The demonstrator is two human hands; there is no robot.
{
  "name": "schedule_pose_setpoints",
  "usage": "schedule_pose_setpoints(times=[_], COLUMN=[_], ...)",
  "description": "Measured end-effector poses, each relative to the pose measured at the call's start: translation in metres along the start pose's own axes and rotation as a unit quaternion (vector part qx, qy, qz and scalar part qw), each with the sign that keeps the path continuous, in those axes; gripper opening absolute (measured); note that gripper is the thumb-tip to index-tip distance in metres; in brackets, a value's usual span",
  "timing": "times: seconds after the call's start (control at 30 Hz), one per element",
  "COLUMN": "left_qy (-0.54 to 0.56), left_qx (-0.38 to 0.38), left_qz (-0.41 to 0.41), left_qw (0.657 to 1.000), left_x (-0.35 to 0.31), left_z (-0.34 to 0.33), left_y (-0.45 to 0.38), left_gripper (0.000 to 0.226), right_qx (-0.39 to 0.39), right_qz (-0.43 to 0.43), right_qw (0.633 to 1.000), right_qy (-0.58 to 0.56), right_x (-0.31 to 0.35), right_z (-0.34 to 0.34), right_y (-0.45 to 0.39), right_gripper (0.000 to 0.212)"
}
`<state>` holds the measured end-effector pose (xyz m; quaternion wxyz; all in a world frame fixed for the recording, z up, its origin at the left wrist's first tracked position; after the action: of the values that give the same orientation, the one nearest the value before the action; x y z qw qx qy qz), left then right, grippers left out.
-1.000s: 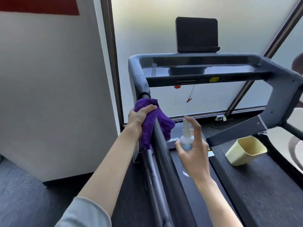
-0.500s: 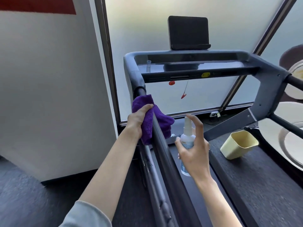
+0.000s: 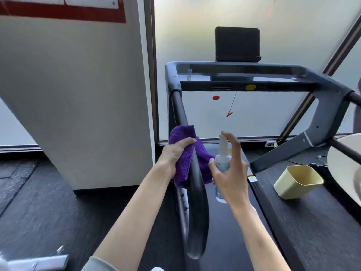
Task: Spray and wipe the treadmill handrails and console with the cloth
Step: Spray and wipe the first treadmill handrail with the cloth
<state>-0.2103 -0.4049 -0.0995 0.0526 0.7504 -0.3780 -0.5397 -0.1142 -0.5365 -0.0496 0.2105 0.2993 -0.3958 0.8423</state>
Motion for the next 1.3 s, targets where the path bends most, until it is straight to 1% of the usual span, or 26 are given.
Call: schedule_pose_setpoints(times=[0.17, 0.3, 0.4, 0.43, 0.5, 0.57, 0.6, 0.67, 0.73, 0.83, 0.97, 1.07, 1.13, 1.23, 1.3], left_qy=[-0.013, -0.005, -0.011, -0.018, -0.053, -0.101, -0.113, -0.11, -0.092, -0.09, -0.082, -0.042, -0.002, 0.018, 0.008], left_qx=[-0.012, -0.003, -0.008, -0.019, -0.067, -0.129, -0.142, -0.135, -0.106, -0.07, -0.022, -0.032, -0.039, -0.017, 0.007], left_qz=[-0.006, -0.009, -0.036, -0.057, -0.123, -0.212, -0.254, -0.317, -0.34, -0.349, -0.329, -0.337, -0.329, -0.289, -0.259], left_qw=[1.0, 1.0, 0.999, 0.998, 0.989, 0.963, 0.95, 0.932, 0.93, 0.93, 0.94, 0.94, 0.944, 0.957, 0.966], left_x=[0.024, 0.044, 0.054, 0.056, 0.061, 0.069, 0.074, 0.088, 0.103, 0.123, 0.137, 0.124, 0.11, 0.087, 0.075], left_z=[0.006, 0.009, 0.013, 0.015, 0.023, 0.03, 0.032, 0.035, 0.04, 0.05, 0.065, 0.075, 0.078, 0.08, 0.086], left_y=[0.04, 0.067, 0.082, 0.086, 0.095, 0.11, 0.118, 0.129, 0.132, 0.132, 0.127, 0.124, 0.12, 0.105, 0.097], left_gripper=[0.044, 0.041, 0.034, 0.031, 0.038, 0.05, 0.054, 0.054, 0.054, 0.058, 0.069, 0.067, 0.069, 0.076, 0.072], right_qx=[0.024, 0.04, 0.047, 0.048, 0.051, 0.048, 0.045, 0.046, 0.058, 0.072, 0.068, 0.053, 0.03, 0.004, -0.01], right_qz=[0.0, -0.009, -0.012, -0.013, -0.016, -0.018, -0.019, -0.026, -0.037, -0.055, -0.063, -0.064, -0.046, -0.026, -0.021], right_qw=[1.0, 0.999, 0.998, 0.998, 0.998, 0.998, 0.998, 0.998, 0.997, 0.995, 0.995, 0.996, 0.998, 0.998, 0.996], right_qy=[-0.007, -0.024, -0.026, -0.026, -0.031, -0.037, -0.039, -0.042, -0.042, -0.04, -0.022, -0.012, 0.013, 0.06, 0.089], right_x=[-0.003, -0.004, -0.004, -0.005, -0.006, -0.007, -0.007, -0.008, -0.009, -0.012, -0.011, -0.003, 0.01, 0.035, 0.053], right_z=[0.018, 0.03, 0.035, 0.036, 0.038, 0.041, 0.042, 0.042, 0.04, 0.039, 0.044, 0.049, 0.051, 0.046, 0.036], right_y=[0.034, 0.056, 0.069, 0.073, 0.081, 0.09, 0.096, 0.108, 0.12, 0.136, 0.148, 0.152, 0.149, 0.14, 0.135], right_gripper=[0.071, 0.071, 0.073, 0.073, 0.072, 0.071, 0.071, 0.071, 0.071, 0.069, 0.07, 0.07, 0.071, 0.072, 0.074])
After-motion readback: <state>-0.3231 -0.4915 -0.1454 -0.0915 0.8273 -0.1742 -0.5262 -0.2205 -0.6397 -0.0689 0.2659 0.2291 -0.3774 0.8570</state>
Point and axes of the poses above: each hand's wrist, its own y-axis away from the middle knuckle, its own z-axis out of the back of the hand, x = y × z, the point moved 8 cm from there along -y, towards the middle knuckle, and after that the axes turned 11 degrees about y, right-handed, at the moved point
